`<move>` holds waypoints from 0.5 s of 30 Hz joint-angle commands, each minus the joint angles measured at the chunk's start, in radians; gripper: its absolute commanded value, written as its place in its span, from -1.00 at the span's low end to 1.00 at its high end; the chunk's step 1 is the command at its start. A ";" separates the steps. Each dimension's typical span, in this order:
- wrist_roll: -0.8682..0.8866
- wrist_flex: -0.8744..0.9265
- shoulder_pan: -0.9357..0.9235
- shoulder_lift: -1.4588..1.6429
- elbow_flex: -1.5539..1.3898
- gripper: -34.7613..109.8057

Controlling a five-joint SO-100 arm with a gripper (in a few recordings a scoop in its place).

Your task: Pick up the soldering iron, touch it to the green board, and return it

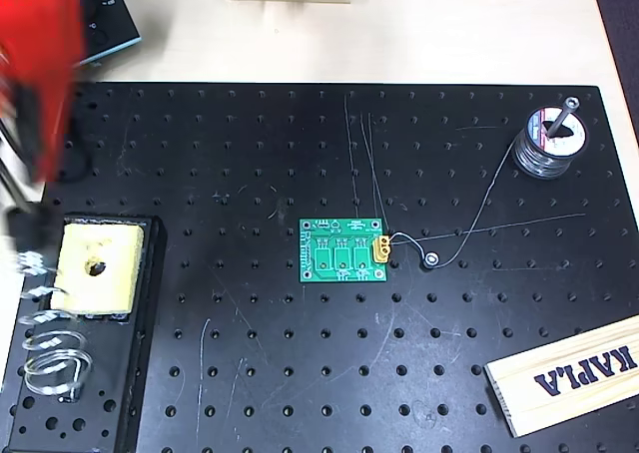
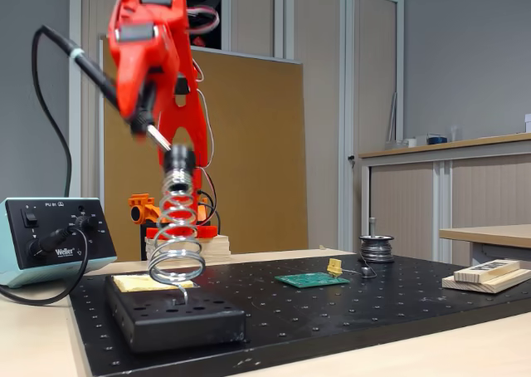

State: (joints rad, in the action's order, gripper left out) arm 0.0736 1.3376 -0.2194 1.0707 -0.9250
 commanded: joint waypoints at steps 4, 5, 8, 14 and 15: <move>-0.043 -0.011 0.014 0.031 -0.029 -0.17; -0.043 -0.011 0.014 0.034 -0.032 -0.17; -0.043 -0.018 0.012 0.048 -0.055 -0.17; -0.049 -0.049 0.011 0.097 -0.127 -0.17; -0.048 -0.054 0.012 0.117 -0.149 -0.17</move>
State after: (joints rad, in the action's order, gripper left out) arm 0.0230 1.2901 -0.1948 1.1014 -1.0431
